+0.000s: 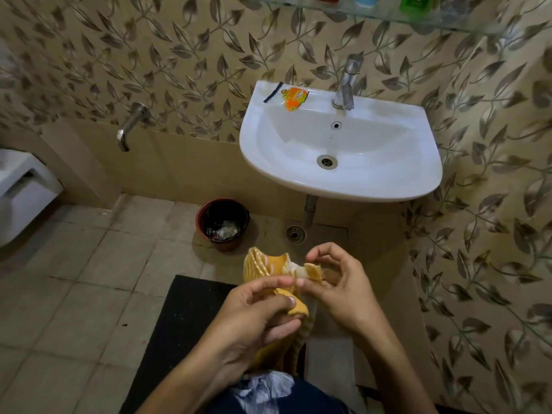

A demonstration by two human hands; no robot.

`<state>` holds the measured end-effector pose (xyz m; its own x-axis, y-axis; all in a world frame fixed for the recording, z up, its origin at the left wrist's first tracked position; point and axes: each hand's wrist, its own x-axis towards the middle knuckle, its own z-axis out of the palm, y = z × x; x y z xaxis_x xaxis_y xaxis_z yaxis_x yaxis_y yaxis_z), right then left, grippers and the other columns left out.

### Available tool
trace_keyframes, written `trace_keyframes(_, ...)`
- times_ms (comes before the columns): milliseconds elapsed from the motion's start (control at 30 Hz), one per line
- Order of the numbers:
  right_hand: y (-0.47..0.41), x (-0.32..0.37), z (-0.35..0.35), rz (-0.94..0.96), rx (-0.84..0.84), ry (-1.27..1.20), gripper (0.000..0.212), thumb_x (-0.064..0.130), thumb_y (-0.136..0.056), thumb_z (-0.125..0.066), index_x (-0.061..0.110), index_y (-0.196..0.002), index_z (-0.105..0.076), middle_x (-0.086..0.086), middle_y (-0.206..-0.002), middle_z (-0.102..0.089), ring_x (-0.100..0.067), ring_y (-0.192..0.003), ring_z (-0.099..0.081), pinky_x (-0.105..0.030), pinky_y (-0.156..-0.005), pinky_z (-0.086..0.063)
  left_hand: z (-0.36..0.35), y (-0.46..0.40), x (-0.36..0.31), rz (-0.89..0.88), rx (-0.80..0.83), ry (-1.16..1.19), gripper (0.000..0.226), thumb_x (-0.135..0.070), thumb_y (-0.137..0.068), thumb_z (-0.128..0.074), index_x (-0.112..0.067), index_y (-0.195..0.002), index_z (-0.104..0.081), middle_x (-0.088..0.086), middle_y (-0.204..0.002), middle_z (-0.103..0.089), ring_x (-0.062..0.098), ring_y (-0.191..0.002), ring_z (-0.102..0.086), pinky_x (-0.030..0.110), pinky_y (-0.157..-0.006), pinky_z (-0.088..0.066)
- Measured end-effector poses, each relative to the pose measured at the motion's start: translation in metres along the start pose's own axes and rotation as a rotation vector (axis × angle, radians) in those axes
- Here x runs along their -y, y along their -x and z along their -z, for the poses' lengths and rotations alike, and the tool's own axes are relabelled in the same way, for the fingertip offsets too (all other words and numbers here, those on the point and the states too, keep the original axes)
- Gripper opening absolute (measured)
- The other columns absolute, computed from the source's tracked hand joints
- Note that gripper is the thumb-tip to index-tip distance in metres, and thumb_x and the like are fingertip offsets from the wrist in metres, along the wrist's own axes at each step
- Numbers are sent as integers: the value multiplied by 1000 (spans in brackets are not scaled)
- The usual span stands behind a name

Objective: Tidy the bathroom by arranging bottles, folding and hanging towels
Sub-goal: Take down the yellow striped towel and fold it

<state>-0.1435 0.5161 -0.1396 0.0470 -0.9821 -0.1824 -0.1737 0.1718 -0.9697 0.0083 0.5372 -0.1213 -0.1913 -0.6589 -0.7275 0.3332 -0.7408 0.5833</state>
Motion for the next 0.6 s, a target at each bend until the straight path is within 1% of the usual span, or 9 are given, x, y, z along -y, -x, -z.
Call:
trace_keyframes(67, 3, 2, -5, 8, -49, -53, 32, -4, -64, -82, 17, -76, -62, 3, -78, -69, -2, -68, -68, -17, -60, -54, 0, -1, -1, 53, 14, 78, 23, 6, -73, -66, -5, -93, -70, 19, -81, -73, 24, -67, -71, 27, -51, -58)
trace_keyframes(133, 5, 4, -7, 3, -83, -86, 30, 11, -55, -88, 17, -72, -65, -1, -75, -73, -9, -71, -71, -20, -62, -56, 1, -2, -1, 85, 15, 172, 22, 5, -64, -68, -3, -85, -72, 21, -83, -73, 26, -68, -72, 26, -47, -56)
trace_keyframes(200, 9, 5, -8, 12, -112, -114, 31, 28, -47, -86, 18, -71, -69, -2, -77, -75, -13, -74, -72, -20, -65, -57, 1, -3, -1, 92, 16, 233, 17, 2, -62, -68, -3, -77, -75, 21, -85, -73, 26, -70, -72, 26, -46, -55)
trace_keyframes(233, 10, 6, -9, 21, -115, -138, 28, 29, -48, -84, 18, -71, -71, -2, -78, -75, -13, -75, -72, -20, -65, -56, 2, -4, -1, 89, 9, 248, 16, 1, -64, -68, -3, -77, -75, 20, -86, -73, 26, -71, -72, 27, -47, -55)
trace_keyframes(367, 18, 5, -14, 88, -21, -218, 17, 20, -63, -76, 17, -80, -77, -2, -84, -77, -14, -82, -73, -18, -69, -55, 5, -7, -2, 89, -42, 315, 11, -3, -78, -65, 0, -88, -70, 21, -85, -73, 26, -72, -72, 26, -46, -55)
trace_keyframes(400, 20, 4, -15, 112, -6, -219, 16, 18, -67, -75, 18, -83, -77, -1, -86, -77, -14, -84, -73, -17, -71, -55, 5, -6, -2, 93, -46, 326, 12, -4, -78, -66, 0, -89, -69, 21, -85, -73, 26, -72, -72, 26, -46, -55)
trace_keyframes(467, 26, 2, -15, 154, 19, -213, 18, 10, -73, -72, 20, -88, -77, 1, -89, -77, -13, -88, -73, -17, -74, -55, 6, -4, -1, 109, -35, 345, 24, -6, -70, -70, 0, -92, -68, 22, -88, -73, 26, -73, -72, 28, -46, -55)
trace_keyframes(533, 32, -1, -14, 186, 45, -167, 26, 2, -79, -69, 22, -93, -77, 4, -94, -77, -12, -92, -72, -16, -77, -54, 7, -2, -1, 127, -19, 350, 33, -13, -63, -74, -2, -93, -69, 19, -88, -73, 27, -74, -72, 29, -47, -56)
trace_keyframes(600, 37, -5, -11, 215, 67, -118, 33, -3, -83, -64, 25, -98, -75, 7, -97, -76, -10, -95, -71, -16, -81, -53, 6, 0, -2, 142, 5, 331, 33, -14, -59, -76, -2, -90, -70, 19, -84, -74, 26, -72, -72, 29, -47, -57)
